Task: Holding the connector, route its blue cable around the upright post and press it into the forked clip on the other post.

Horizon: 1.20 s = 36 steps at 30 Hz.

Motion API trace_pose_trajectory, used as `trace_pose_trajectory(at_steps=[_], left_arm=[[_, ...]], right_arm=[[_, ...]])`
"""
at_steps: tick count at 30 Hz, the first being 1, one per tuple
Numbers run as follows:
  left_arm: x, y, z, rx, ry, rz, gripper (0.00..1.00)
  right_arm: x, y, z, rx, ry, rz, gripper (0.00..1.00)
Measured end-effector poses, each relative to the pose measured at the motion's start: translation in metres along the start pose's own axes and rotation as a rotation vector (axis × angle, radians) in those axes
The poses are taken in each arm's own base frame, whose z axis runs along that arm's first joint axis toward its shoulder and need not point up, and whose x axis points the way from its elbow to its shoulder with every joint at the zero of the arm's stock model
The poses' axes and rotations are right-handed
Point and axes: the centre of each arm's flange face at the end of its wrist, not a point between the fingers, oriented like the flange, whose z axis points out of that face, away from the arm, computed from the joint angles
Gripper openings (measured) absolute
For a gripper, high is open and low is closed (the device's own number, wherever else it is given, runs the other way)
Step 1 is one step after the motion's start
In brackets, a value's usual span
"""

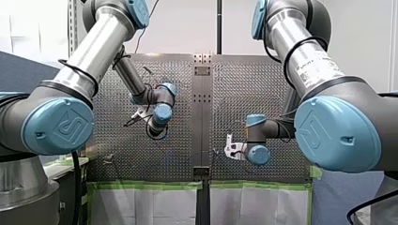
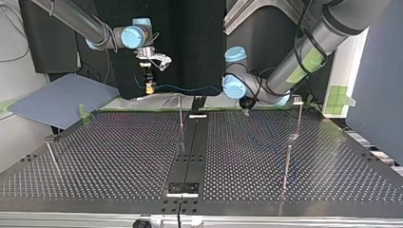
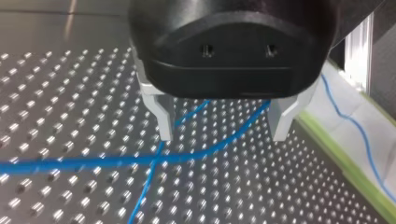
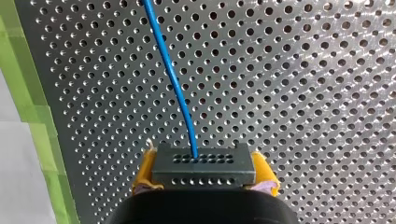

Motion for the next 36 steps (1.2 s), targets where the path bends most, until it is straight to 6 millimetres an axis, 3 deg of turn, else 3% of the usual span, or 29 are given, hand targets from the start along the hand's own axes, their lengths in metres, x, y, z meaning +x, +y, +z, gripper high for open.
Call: trace_pose_trajectory(at_steps=[16,29,36], left_arm=[[0.046,-0.054,0.012,0.067,0.071,0.064,1.00],[0.045,-0.069,0.006,0.113,0.046,0.029,1.00],[0.052,-0.092,0.003,0.157,0.033,-0.006,1.00]], right_arm=[[0.000,0.000,0.000,0.000,-0.004,-0.002,0.00],[0.000,0.000,0.000,0.000,0.000,0.001,0.00],[0.002,0.000,0.003,0.003,0.005,0.004,0.00]])
